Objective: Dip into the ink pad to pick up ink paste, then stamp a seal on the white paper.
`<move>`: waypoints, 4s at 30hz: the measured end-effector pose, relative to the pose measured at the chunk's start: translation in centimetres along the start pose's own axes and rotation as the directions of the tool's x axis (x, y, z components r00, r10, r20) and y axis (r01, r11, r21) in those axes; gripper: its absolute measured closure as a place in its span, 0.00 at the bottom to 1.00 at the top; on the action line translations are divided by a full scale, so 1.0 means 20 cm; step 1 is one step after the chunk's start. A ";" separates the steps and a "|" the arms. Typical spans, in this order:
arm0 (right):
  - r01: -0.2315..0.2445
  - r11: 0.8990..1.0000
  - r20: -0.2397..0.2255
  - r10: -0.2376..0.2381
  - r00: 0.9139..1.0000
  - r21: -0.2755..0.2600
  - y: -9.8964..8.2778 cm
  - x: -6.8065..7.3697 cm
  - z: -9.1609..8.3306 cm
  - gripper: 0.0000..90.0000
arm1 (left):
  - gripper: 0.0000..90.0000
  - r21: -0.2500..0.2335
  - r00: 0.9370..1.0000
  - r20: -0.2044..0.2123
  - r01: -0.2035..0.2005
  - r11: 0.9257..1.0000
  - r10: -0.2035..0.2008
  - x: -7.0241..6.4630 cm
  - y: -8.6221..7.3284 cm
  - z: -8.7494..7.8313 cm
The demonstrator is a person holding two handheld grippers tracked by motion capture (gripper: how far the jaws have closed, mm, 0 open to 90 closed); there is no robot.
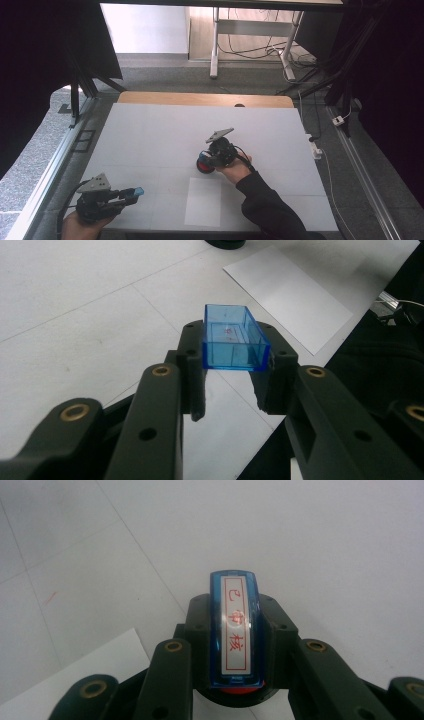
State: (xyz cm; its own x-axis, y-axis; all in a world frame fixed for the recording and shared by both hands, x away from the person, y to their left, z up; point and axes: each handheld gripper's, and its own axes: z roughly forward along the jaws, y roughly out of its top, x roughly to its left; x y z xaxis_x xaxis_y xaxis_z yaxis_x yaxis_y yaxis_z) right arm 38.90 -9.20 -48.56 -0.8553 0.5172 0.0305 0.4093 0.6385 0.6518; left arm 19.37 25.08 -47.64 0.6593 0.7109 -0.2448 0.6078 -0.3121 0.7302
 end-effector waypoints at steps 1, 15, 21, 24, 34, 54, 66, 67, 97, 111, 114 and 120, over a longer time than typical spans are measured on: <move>0.003 1.000 0.001 -0.003 1.000 -0.005 0.00 0.00 -0.01 0.79 | 0.76 0.000 1.000 0.000 0.001 1.000 -0.001 0.00 0.00 0.00; -0.008 0.998 -0.020 0.007 1.000 -0.055 0.00 0.00 -0.11 0.79 | 0.76 -0.007 1.000 0.002 -0.001 1.000 0.001 0.00 0.00 0.00; -0.014 0.997 -0.031 0.012 0.999 -0.073 0.00 0.00 -0.16 0.79 | 0.76 -0.007 1.000 0.002 -0.002 1.000 0.002 0.00 0.00 0.00; -0.017 0.997 -0.037 0.014 0.999 -0.081 -0.01 0.00 -0.18 0.79 | 0.76 -0.008 1.000 0.002 -0.001 1.000 0.001 0.00 0.00 0.00; 0.010 0.995 -0.063 -0.016 0.998 -0.104 -0.01 0.06 -0.25 0.79 | 0.76 -0.003 1.000 -0.001 -0.005 1.000 0.005 -0.01 0.00 0.00; 0.043 0.992 -0.105 -0.055 0.993 -0.116 -0.04 0.15 -0.32 0.79 | 0.76 0.001 1.000 -0.003 -0.003 1.000 0.003 0.00 0.00 0.00; 0.055 0.992 -0.119 -0.068 0.991 -0.113 -0.10 0.22 -0.36 0.79 | 0.76 0.003 1.000 -0.005 -0.004 1.000 0.004 -0.01 0.00 0.00; 0.054 0.992 -0.120 -0.067 0.991 -0.110 -0.11 0.22 -0.36 0.79 | 0.76 0.002 1.000 -0.005 -0.005 1.000 0.005 -0.01 0.00 0.00; 0.170 0.985 -0.135 -0.169 0.976 -0.005 -0.20 0.33 -0.22 0.79 | 0.76 0.002 1.000 -0.003 -0.009 1.000 0.009 -0.01 0.00 0.00; 0.178 0.984 -0.140 -0.171 0.975 0.032 -0.22 0.35 -0.16 0.79 | 0.76 0.002 1.000 -0.001 -0.010 1.000 0.010 -0.01 0.00 0.00; 0.186 0.982 -0.139 -0.178 0.974 0.041 -0.22 0.36 -0.15 0.79 | 0.76 0.002 1.000 0.000 -0.010 1.000 0.010 -0.01 0.00 0.00; 0.190 0.980 -0.135 -0.182 0.974 0.052 -0.23 0.36 -0.14 0.79 | 0.76 0.003 1.000 -0.001 -0.011 1.000 0.011 -0.01 0.00 0.00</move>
State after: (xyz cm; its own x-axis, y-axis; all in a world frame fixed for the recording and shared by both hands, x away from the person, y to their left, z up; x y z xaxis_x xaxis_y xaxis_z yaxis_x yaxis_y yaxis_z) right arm 30.02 -10.00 -49.15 -0.9505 0.3106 0.0134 0.2550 0.7542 0.6051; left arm 19.36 24.94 -47.59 0.6655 0.7080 -0.2361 0.6018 -0.3219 0.7309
